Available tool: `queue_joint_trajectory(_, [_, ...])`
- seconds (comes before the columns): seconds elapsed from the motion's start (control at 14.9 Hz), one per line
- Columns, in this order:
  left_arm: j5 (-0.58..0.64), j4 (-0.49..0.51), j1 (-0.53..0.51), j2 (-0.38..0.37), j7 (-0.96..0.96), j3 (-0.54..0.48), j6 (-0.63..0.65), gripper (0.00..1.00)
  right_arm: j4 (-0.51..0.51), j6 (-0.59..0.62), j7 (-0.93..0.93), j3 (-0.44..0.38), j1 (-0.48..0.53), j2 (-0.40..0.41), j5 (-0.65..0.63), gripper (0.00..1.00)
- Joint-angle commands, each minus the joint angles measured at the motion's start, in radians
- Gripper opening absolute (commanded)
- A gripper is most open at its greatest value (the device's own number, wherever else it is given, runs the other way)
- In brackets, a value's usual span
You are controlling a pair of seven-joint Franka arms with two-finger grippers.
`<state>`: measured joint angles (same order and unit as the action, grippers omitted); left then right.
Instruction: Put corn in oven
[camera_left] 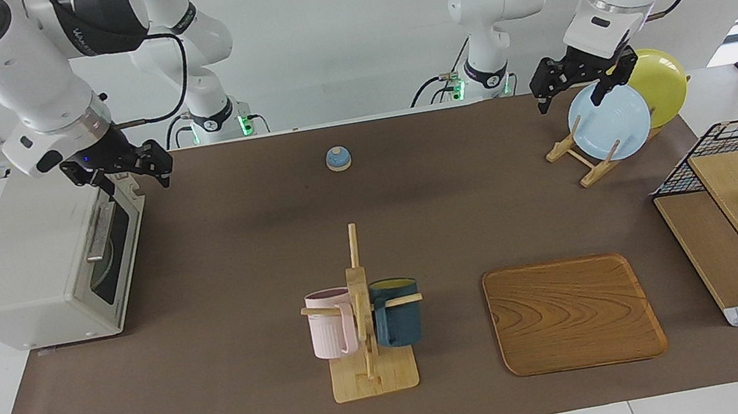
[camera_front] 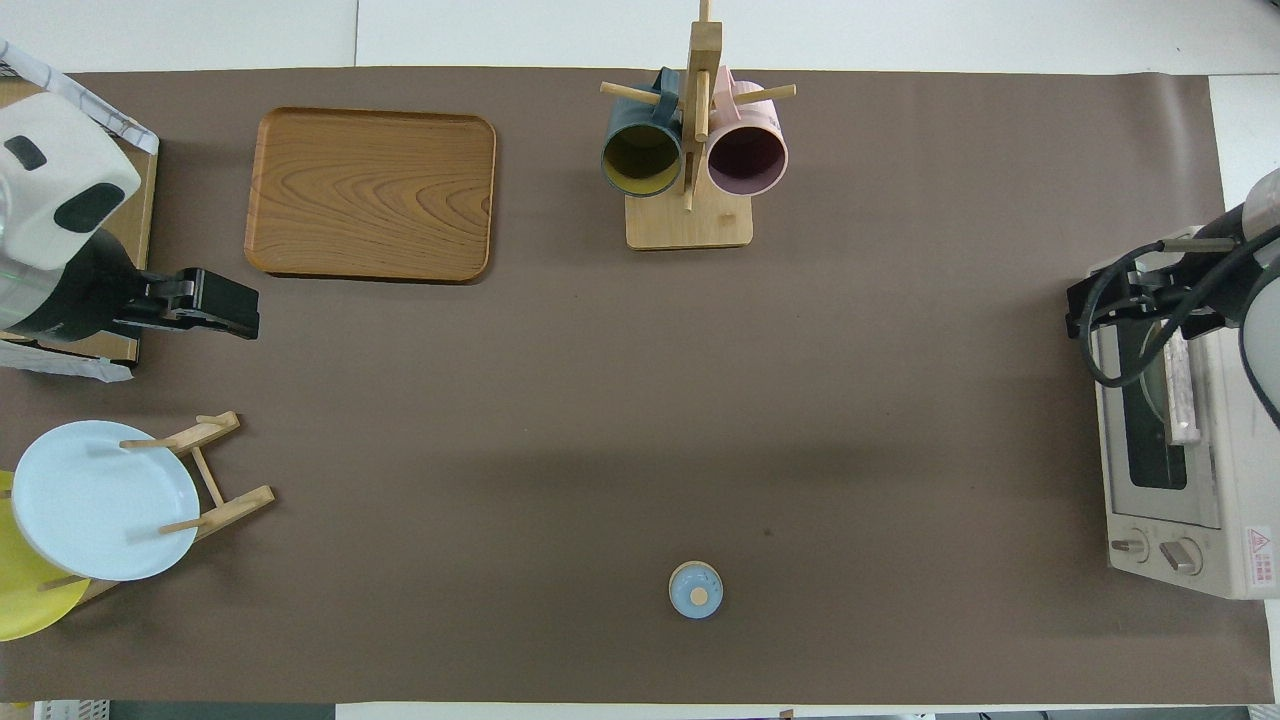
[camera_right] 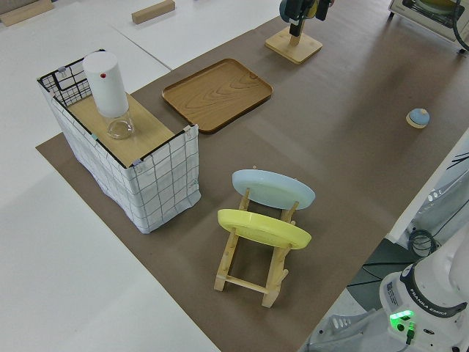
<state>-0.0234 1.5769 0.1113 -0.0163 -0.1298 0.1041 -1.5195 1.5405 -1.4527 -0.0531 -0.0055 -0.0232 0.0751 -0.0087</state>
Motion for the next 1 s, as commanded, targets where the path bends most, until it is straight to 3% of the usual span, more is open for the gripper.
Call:
queue_joint_trajectory(0.0, [0.013,0.032,-0.010,-0.027,0.003,0.005,-0.018,1.00,-0.042,0.022,-0.016,0.006,-0.004,0.022,-0.016,1.00])
queue_joint_trajectory(0.94, [0.013,0.032,-0.010,-0.027,0.003,0.005,-0.016,1.00,-0.036,0.011,-0.011,0.007,0.000,0.008,-0.004,1.00])
